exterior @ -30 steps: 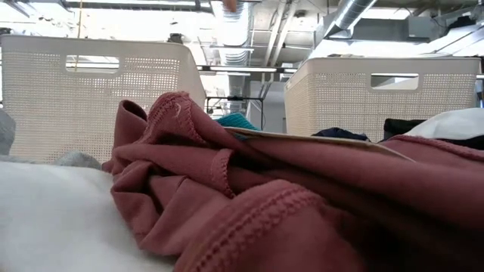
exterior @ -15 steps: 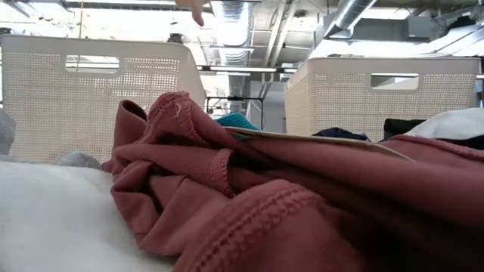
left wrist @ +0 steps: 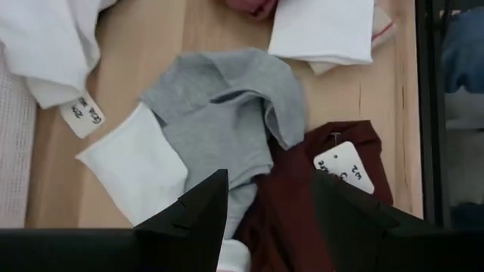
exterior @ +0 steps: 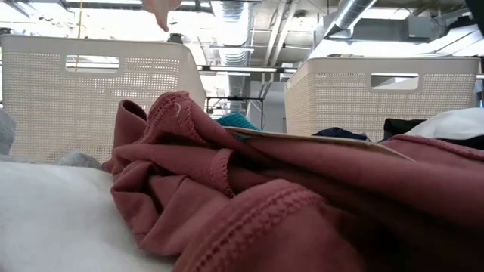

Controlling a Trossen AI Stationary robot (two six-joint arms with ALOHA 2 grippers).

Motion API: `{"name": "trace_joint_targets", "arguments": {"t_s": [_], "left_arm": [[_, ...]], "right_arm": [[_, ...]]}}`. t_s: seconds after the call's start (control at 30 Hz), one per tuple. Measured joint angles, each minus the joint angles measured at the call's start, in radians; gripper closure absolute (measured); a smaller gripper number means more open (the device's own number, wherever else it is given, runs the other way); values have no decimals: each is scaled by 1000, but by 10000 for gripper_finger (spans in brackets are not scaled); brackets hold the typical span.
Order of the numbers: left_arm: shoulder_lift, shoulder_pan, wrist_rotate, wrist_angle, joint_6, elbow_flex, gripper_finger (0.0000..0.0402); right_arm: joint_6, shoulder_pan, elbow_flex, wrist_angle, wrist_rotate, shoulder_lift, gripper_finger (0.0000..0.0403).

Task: Sort clothes
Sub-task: Put the light pink sock into the left white bin

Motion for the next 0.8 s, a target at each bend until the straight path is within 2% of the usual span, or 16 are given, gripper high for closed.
{"name": "trace_joint_targets", "arguments": {"t_s": [0.17, 0.4, 0.8], "left_arm": [[0, -22, 0, 3, -39, -18, 219], [0, -38, -1, 7, -50, -18, 219], [0, -38, -4, 2, -29, -17, 219]], "right_arm": [[63, -38, 81, -10, -73, 87, 403], [103, -74, 170, -95, -101, 178, 403], [105, -96, 180, -283, -106, 197, 395]]}}
